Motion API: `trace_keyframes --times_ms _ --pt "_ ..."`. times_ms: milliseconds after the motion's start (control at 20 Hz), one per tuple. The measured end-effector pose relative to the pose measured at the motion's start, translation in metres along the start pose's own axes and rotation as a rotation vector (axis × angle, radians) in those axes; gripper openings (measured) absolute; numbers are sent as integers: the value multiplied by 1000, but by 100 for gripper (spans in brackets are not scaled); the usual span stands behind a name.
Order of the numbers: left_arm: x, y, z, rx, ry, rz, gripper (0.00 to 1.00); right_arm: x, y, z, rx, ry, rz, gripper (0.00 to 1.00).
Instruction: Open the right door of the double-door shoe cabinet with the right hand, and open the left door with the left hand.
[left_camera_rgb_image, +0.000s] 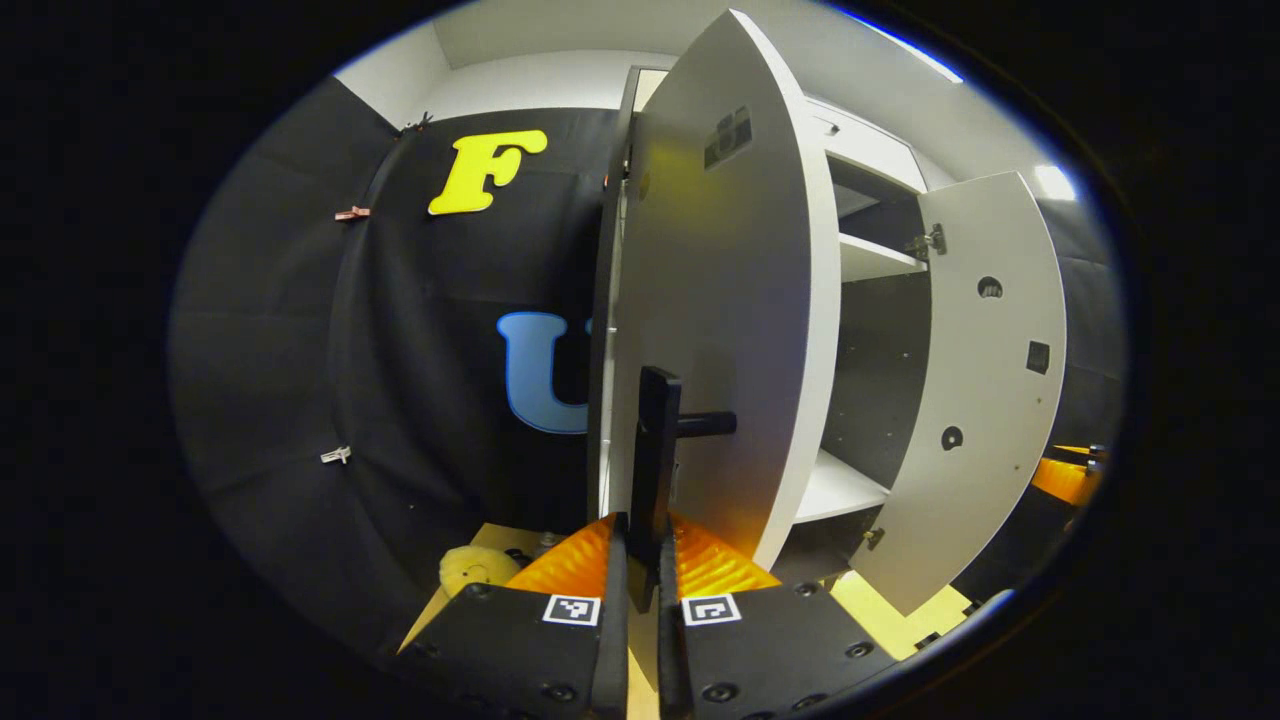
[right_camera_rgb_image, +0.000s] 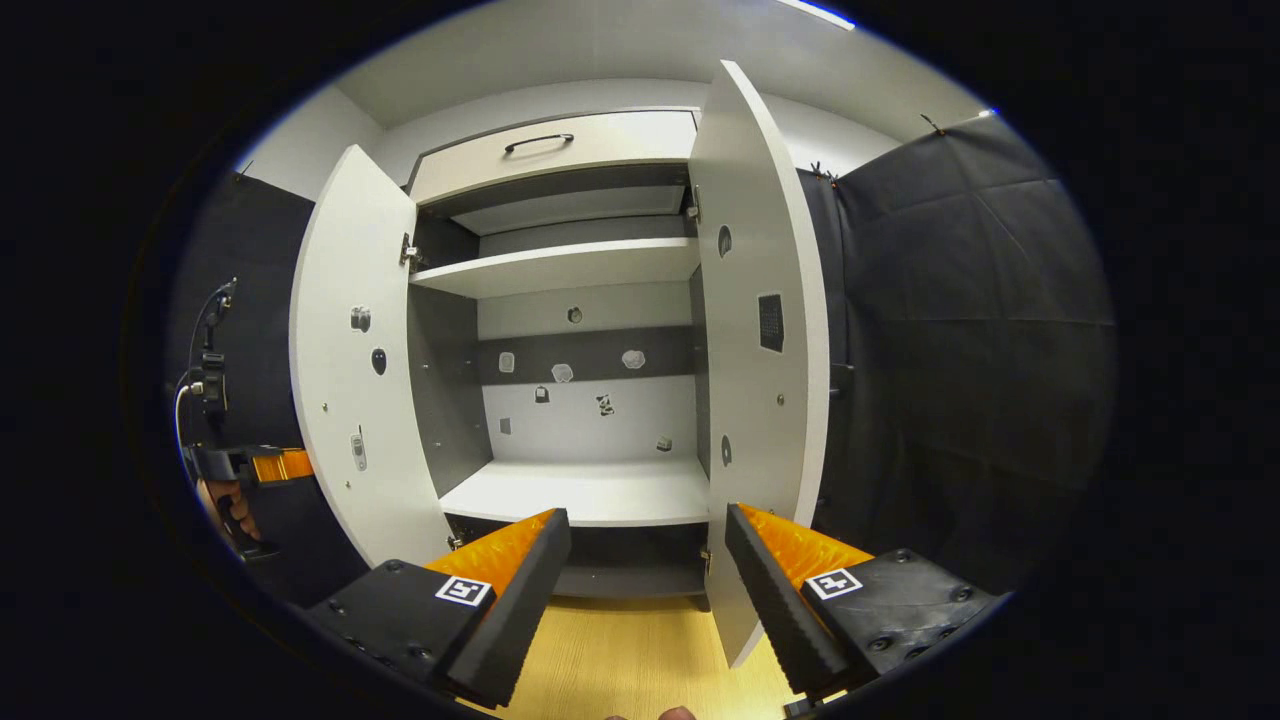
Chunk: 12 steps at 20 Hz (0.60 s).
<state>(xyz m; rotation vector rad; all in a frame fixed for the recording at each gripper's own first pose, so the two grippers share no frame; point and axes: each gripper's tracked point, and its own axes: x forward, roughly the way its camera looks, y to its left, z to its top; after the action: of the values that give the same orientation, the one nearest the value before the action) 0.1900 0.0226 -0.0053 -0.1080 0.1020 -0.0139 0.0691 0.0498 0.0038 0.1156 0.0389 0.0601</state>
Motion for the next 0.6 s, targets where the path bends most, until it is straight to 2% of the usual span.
trace_keyframes --times_ms 100,200,450,600 --pt "-2 20 1 2 1 37 14 1 2 -1 0 4 1 98" --pt "0 36 1 2 2 51 8 3 4 -3 0 9 5 98" --pt "1 45 1 -10 2 -71 7 3 15 -4 -3 15 24 98" --pt "1 49 1 -25 -9 -87 12 2 18 -4 -15 13 25 98"
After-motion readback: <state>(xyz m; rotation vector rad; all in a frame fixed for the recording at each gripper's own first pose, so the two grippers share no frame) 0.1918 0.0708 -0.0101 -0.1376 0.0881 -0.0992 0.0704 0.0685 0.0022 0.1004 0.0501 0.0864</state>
